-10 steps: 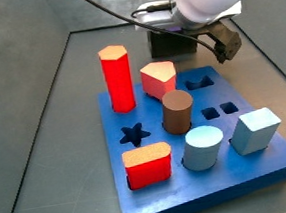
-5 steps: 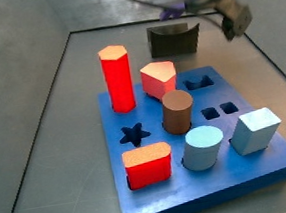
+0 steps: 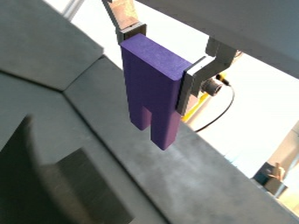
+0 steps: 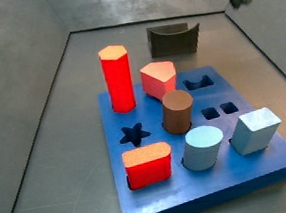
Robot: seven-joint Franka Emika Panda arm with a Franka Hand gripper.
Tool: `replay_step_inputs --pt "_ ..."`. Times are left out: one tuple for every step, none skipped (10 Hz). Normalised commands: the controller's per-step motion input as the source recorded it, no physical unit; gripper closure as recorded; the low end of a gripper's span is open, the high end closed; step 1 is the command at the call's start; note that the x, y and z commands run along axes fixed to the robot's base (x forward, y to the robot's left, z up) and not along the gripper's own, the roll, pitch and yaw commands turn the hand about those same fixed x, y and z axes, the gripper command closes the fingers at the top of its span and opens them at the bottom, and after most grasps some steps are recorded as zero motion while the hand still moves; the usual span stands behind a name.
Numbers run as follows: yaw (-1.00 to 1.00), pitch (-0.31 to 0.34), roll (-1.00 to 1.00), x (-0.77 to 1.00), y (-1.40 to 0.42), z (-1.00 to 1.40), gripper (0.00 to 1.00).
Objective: Pick up the double-square object. Move up. Rotate the double-square object. Place the double-square object on the fixture. Regrasp the double-square object. Move to above the board. Insert the double-square object.
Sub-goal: Move to above the board.
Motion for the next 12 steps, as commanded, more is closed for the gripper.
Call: replay_step_inputs --pt "-0.16 0.121 0.02 -0.01 -0.01 1.00 1.00" --pt "-0.08 0.183 0.00 -0.02 -0.01 1.00 1.00" --pt "-0.05 0.203 -0.01 -0.03 -0.01 1.00 1.00" --pt "0.01 0.224 -0.02 -0.03 -0.02 1.00 1.00" --pt "0.06 0.222 -0.03 -0.02 -0.02 0.83 1.00" --pt "0.11 0.215 -0.03 0.00 -0.02 0.61 1.00" --pt "0.13 0.208 -0.03 0.01 -0.02 0.50 1.00" --pt "0.16 0.189 -0.03 0.03 -0.02 0.27 1.00" --pt "-0.01 0.080 -1.00 -0.50 -1.00 0.24 1.00" --pt "-0.01 0.064 -1.00 -0.50 -1.00 0.23 1.00" --pt "-0.01 0.057 -1.00 -0.51 -1.00 0.24 1.00" --pt "0.00 0.049 -1.00 -0.53 -1.00 0.23 1.00"
